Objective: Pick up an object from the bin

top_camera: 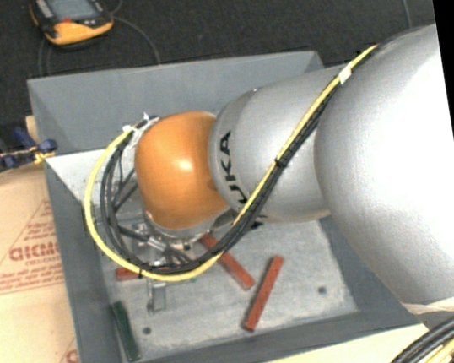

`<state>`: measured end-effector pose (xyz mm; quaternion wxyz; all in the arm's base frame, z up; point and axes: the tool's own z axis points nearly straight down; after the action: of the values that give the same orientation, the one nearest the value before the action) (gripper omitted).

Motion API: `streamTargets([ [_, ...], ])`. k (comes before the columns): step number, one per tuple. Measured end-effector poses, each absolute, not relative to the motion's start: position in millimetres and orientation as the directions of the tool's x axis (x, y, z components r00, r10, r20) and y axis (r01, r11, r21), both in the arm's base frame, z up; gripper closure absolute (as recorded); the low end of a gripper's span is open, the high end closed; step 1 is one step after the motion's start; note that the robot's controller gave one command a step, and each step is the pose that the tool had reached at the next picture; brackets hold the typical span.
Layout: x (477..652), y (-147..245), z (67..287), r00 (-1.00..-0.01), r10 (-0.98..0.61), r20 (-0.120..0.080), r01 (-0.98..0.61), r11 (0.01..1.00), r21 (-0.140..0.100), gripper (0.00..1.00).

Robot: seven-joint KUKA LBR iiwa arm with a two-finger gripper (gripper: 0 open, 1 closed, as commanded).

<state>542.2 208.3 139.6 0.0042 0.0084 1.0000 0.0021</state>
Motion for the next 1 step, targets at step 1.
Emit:
streamTargets([
  [1, 580.5, 160.7, 75.0, -0.994, -0.105, -0.006, -0.105, 0.994, 0.001, 0.00],
])
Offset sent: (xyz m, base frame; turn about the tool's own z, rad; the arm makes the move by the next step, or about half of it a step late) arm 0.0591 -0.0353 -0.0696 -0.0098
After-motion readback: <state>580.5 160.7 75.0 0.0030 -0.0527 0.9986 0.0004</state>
